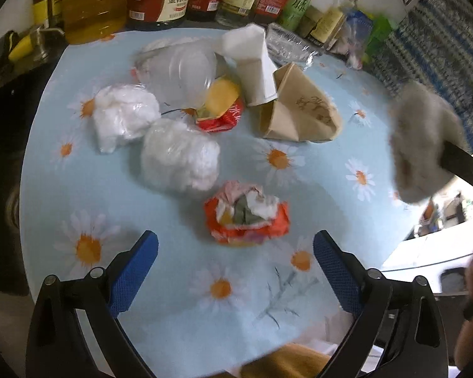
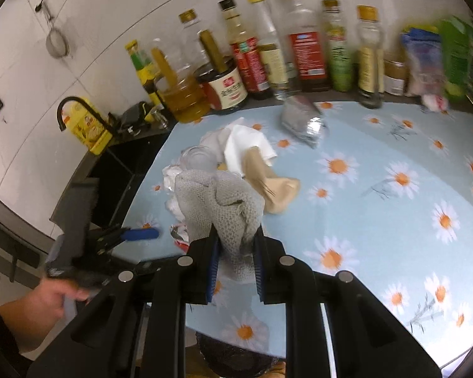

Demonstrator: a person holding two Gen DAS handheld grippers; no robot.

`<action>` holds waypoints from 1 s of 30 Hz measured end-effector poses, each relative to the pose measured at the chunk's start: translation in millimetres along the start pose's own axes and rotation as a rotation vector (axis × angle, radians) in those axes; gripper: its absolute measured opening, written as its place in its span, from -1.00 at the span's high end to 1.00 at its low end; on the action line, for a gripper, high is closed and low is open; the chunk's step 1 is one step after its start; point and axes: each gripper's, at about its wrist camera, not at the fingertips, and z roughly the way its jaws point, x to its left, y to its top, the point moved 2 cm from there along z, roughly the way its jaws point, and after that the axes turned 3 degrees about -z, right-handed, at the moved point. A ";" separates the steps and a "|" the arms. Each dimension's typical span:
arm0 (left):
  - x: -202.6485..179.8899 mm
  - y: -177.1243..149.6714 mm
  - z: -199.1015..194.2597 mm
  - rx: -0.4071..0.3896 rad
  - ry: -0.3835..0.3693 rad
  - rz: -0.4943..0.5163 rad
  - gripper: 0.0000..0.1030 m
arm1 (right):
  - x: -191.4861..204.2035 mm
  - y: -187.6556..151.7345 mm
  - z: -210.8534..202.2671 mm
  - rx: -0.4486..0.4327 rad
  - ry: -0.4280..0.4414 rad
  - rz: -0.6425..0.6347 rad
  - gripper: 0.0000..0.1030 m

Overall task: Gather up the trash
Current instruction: 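Grasp the red-orange wrapper with the left tool while the right tool grasps the grey cloth, then lower both held items over the black bin and open both tools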

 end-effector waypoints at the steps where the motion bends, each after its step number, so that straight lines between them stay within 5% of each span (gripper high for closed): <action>1: 0.3 2.2 4.2 0.012 0.018 -0.003 -0.84 | -3.0 -4.4 -5.7 -0.002 0.001 0.005 0.60; 5: -7.4 12.9 13.0 0.021 0.034 0.019 -0.81 | -11.8 -16.6 -18.2 0.002 -0.008 0.007 0.60; 11: -12.6 19.5 19.7 0.020 0.080 0.036 -0.35 | -22.7 -36.9 -24.0 0.015 -0.030 0.020 0.59; 12: -14.2 20.0 19.9 0.014 0.085 0.043 -0.15 | -23.5 -39.2 -24.5 0.015 -0.025 0.023 0.59; 15: -15.0 17.7 18.1 0.004 0.099 0.046 -0.03 | -24.0 -46.8 -24.6 0.020 -0.025 0.015 0.59; 30: -25.1 -21.3 -25.2 -0.068 0.042 -0.011 0.01 | -11.0 -72.4 -5.0 0.097 0.047 -0.025 0.59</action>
